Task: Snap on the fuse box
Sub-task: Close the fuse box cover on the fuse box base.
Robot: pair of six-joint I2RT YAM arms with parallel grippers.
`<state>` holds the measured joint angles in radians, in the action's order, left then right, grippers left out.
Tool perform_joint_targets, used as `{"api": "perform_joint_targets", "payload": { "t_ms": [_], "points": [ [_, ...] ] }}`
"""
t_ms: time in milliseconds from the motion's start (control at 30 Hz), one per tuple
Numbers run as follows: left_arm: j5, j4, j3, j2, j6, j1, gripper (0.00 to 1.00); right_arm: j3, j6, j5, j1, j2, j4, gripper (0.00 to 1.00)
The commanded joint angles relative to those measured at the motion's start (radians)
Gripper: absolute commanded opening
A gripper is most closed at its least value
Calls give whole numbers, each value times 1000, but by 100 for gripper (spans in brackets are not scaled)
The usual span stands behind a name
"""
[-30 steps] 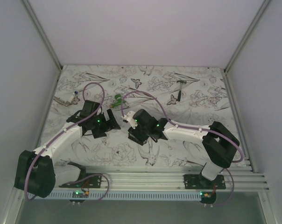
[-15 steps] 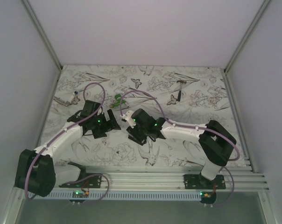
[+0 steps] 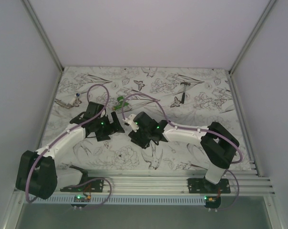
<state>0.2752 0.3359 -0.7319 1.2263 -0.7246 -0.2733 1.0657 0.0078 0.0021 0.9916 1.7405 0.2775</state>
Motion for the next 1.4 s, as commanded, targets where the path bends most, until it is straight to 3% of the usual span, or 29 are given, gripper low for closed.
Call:
{"api": "perform_joint_targets", "payload": {
  "t_ms": [0, 100, 233, 533, 733, 1000, 1267, 1367],
  "points": [
    [42, -16, -30, 34, 2, -22, 97, 24, 15, 12, 7, -43, 11, 68],
    [78, -44, -40, 94, 1, -39, 92, 21, 47, 15, 5, -78, 14, 76],
    [125, -60, -70, 154, 18, -57, 83, 0, 143, 6, -33, -136, 26, 78],
    [198, -62, -158, 272, 78, -123, 66, -147, 375, -197, -182, -253, -29, 66],
    [236, -61, -193, 353, 89, -140, 55, -202, 426, -309, -230, -217, -136, 52],
    [272, -60, -217, 433, 94, -148, 43, -201, 441, -386, -272, -112, -166, 42],
    [281, -48, -216, 499, 93, -149, 40, -209, 455, -450, -318, -34, -138, 36],
    [284, -39, -215, 498, 89, -150, 43, -212, 451, -475, -339, -23, -135, 36]
  ]
}}
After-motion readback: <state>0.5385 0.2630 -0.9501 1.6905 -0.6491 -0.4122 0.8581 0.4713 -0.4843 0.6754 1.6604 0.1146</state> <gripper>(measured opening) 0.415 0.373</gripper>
